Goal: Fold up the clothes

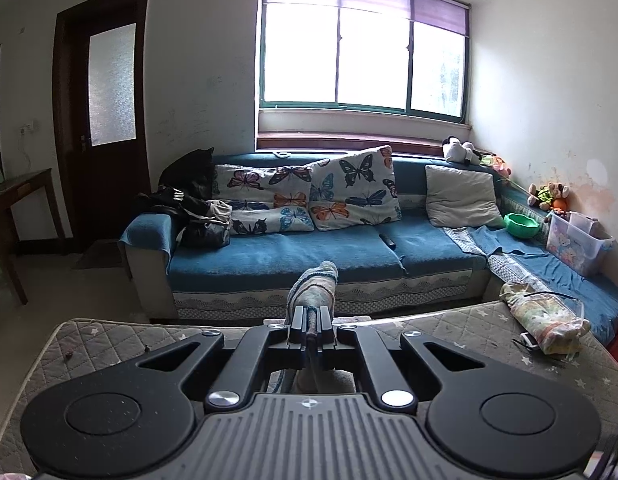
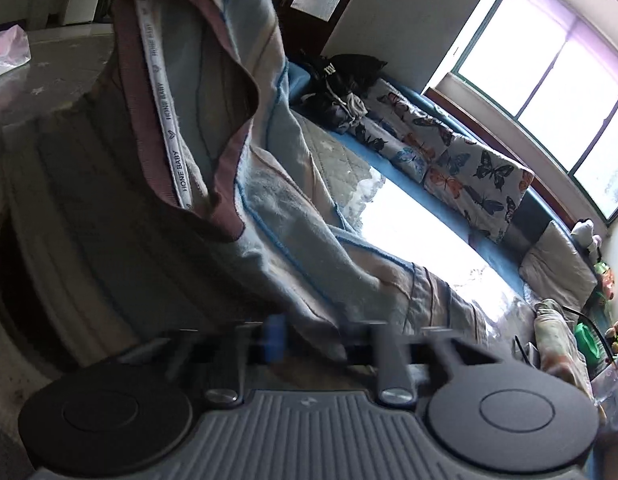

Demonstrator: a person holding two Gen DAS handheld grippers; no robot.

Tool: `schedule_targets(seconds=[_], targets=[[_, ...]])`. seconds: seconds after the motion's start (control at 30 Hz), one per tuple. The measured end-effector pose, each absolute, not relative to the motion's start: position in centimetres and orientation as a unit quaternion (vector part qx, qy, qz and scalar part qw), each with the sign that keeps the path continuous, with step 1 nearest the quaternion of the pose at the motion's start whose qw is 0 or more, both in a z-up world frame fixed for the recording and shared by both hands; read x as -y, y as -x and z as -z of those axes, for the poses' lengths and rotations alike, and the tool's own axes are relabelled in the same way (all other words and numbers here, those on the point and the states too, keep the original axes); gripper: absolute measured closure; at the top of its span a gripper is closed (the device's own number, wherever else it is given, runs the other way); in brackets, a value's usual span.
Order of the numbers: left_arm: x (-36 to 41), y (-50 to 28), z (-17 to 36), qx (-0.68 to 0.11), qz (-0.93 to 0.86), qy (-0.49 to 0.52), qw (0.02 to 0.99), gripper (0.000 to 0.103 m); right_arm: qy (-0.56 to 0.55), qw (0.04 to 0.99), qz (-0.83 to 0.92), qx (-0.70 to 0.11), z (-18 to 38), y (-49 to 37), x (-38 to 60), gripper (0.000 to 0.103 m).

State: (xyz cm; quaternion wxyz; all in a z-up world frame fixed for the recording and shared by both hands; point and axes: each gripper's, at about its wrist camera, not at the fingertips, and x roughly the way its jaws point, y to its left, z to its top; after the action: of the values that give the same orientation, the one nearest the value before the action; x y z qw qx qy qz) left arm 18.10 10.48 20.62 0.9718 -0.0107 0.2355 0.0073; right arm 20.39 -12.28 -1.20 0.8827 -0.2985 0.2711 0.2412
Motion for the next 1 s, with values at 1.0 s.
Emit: schedule_targets(seconds=[1.0], targets=[[-14.5, -7.9, -25.2, -0.158, -0.009, -0.002, 0.987, 0.098, 0.309, 0.943, -0.113, 0.043, -19.6, -12.8, 17.1, 0.099]])
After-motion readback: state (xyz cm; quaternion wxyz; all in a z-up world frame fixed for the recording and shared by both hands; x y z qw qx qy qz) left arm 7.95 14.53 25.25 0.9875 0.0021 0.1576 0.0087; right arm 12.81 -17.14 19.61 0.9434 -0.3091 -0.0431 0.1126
